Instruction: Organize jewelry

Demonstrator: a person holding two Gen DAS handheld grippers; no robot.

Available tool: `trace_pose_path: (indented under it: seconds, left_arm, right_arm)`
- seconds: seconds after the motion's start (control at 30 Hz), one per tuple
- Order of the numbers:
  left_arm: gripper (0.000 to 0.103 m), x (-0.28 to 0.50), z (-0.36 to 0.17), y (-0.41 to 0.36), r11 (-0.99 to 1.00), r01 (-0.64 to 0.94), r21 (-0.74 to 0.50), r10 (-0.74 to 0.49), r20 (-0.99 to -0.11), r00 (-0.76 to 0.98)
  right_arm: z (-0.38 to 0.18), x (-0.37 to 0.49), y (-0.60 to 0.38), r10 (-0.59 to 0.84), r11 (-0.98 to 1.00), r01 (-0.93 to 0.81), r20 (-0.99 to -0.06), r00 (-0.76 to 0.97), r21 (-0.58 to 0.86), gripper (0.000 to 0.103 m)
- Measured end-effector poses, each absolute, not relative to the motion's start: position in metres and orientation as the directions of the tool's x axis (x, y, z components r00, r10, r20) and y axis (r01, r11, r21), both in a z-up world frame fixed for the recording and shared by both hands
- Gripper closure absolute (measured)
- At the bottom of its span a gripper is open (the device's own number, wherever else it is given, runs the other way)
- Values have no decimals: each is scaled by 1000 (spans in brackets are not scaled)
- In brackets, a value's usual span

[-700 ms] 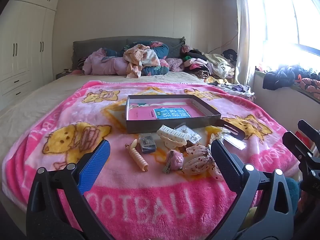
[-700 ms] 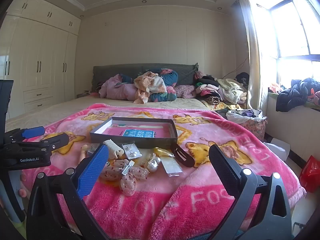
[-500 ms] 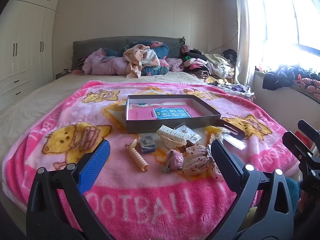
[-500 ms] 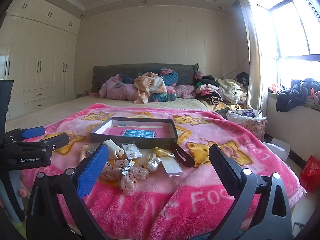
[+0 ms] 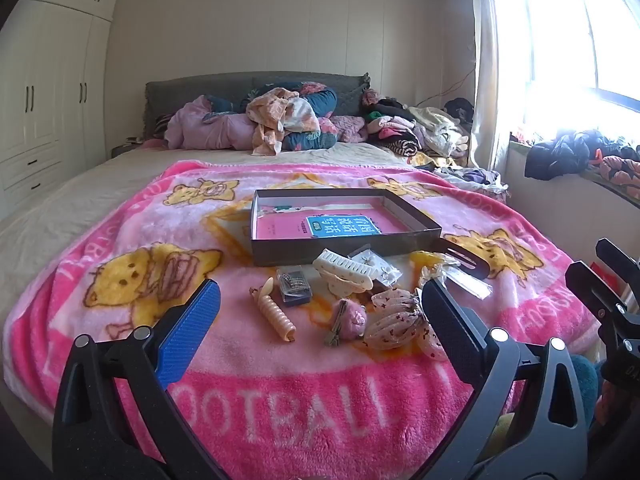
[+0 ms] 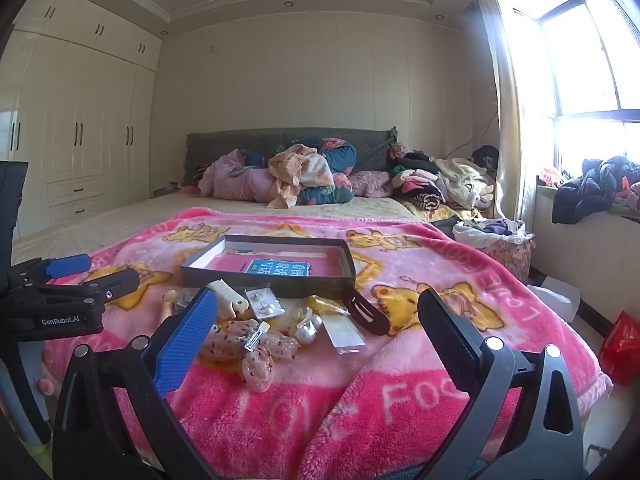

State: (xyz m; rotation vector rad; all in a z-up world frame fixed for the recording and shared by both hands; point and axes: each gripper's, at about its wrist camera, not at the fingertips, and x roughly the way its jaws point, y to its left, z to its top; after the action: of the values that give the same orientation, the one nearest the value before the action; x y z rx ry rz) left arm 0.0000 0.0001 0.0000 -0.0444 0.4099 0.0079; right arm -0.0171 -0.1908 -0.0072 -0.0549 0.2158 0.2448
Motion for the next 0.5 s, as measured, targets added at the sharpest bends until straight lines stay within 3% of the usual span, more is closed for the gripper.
trace_pose_path:
  seconds: [0.5]
  left_arm:
    - [11, 0, 0, 0, 999, -18, -42, -1, -399, 917]
  right_arm:
    - [-8, -17, -190, 236, 968, -248, -216, 947, -31, 6]
